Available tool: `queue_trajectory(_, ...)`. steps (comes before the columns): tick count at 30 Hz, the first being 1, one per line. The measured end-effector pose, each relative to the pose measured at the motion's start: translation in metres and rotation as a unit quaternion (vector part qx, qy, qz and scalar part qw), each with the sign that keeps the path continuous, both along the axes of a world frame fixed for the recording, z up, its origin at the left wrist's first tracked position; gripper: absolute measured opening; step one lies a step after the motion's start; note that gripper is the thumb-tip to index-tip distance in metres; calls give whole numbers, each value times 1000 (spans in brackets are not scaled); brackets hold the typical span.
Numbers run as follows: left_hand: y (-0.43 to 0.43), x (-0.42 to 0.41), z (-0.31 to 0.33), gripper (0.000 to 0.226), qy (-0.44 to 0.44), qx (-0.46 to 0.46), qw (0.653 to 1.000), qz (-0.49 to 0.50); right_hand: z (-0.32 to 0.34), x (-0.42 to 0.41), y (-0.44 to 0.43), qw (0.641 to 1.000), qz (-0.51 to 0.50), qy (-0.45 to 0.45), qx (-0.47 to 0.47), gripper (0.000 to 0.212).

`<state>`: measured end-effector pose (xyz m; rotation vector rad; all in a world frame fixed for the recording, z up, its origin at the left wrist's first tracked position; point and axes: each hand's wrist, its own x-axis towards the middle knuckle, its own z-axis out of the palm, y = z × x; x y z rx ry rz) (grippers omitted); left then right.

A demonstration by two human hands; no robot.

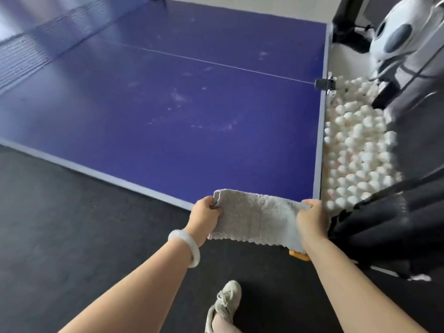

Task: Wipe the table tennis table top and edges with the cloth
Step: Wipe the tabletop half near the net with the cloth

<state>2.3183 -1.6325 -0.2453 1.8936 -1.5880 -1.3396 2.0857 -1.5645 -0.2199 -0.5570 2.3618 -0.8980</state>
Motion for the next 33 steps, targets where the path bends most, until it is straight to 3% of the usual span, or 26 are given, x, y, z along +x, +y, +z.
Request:
queue_trajectory(2, -11, -14, -7, 14, -6, 13, 998, -53, -4, -6, -3, 993, 18, 109, 45, 41)
queue_trajectory(5, -20, -25, -18, 40, -38, -11, 988, -148, -21, 5, -1, 952, 113, 257, 125, 45)
queue_trajectory(8, -25, -23, -23, 46, -99, -96, 966, -217, -41, 35, -5, 944, 167, 229, 169, 50)
queue_trajectory(10, -35, -22, -23, 48, -137, -147, 945, -258, -54, 54, -15, 944, 173, 197, 200, 66)
queue_trajectory(16, -89, -35, -32, 51, -205, -256, 876, -354, -76, 80, -53, 946, 77, 147, 279, 98)
queue_trajectory(20, -133, -50, -44, 52, -204, -294, 835, -419, -84, 61, -59, 946, 59, 189, 256, 100)
queue_trajectory(24, -171, -66, -55, 58, -196, -334, 769, -508, -89, 20, -38, 923, 194, 258, 211, 80)
queue_trajectory(26, -178, -66, -64, 60, -207, -329, 747, -539, -90, 1, -29, 928, 245, 230, 160, 74)
queue_trajectory(28, -179, -62, -70, 61, -214, -337, 743, -537, -87, -2, -28, 958, 204, 173, 107, 74)
queue_trajectory(30, -179, -62, -71, 61, -199, -342, 744, -538, -89, 9, -38, 979, 67, 165, 96, 66)
queue_trajectory(33, -179, -60, -72, 59, -185, -355, 750, -527, -93, 30, -65, 949, -63, 221, 215, 74)
